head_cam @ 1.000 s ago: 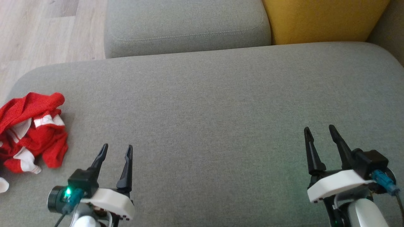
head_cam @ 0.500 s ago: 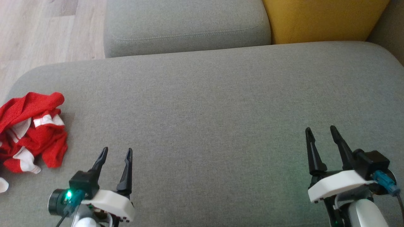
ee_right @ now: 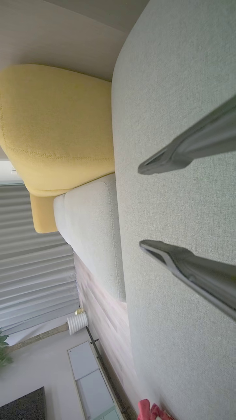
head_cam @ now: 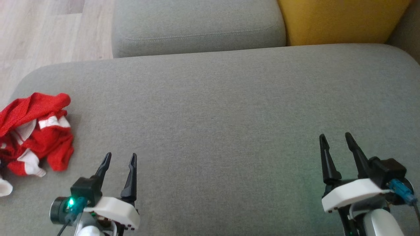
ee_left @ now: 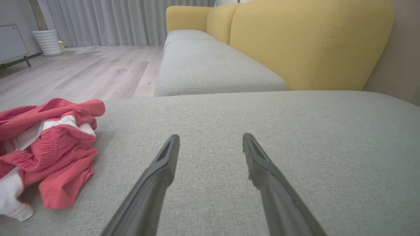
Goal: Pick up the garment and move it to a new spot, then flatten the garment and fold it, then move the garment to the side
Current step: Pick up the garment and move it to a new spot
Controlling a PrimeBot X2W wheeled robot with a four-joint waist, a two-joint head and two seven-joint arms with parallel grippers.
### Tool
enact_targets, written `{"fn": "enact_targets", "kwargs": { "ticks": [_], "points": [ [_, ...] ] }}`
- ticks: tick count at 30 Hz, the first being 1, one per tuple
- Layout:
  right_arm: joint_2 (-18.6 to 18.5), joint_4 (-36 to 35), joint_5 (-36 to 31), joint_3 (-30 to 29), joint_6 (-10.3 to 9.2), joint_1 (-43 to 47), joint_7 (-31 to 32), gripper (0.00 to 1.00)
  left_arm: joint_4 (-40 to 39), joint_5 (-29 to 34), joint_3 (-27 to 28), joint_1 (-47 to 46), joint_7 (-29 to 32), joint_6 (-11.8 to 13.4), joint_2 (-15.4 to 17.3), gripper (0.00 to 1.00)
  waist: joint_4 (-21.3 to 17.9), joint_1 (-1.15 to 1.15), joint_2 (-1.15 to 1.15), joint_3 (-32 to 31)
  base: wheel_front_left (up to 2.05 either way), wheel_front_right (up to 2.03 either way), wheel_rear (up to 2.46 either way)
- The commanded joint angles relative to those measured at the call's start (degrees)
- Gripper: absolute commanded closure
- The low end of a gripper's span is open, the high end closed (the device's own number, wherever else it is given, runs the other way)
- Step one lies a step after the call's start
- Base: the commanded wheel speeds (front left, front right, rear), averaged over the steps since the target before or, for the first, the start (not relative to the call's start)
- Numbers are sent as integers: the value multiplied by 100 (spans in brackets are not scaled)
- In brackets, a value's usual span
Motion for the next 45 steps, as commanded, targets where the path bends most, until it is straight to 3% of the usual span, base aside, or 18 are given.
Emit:
{"fn": "enact_targets", "kwargs": {
  "ticks": [1,9,25,33,45],
  "points": [
    [-21,-191,-64,96,44,-83,-53,0,-171,6,205,-268,-72,10,24,0,75,0,0,-1,0,0,0],
    [-24,-415,-258,133,44,-12,35,0,-224,103,240,-352,-72,71,23,0,657,0,0,5,0,0,0],
    [28,-817,-444,387,44,87,249,0,-375,90,437,-389,-72,68,36,0,2444,0,0,34,0,0,0],
    [38,-846,-439,428,44,129,271,0,-432,96,499,-341,-72,52,11,0,2755,0,0,32,0,0,0],
    [41,-830,-403,424,44,144,279,0,-472,97,596,-323,-72,8,-49,0,2829,0,0,55,0,0,0]
  ]
}}
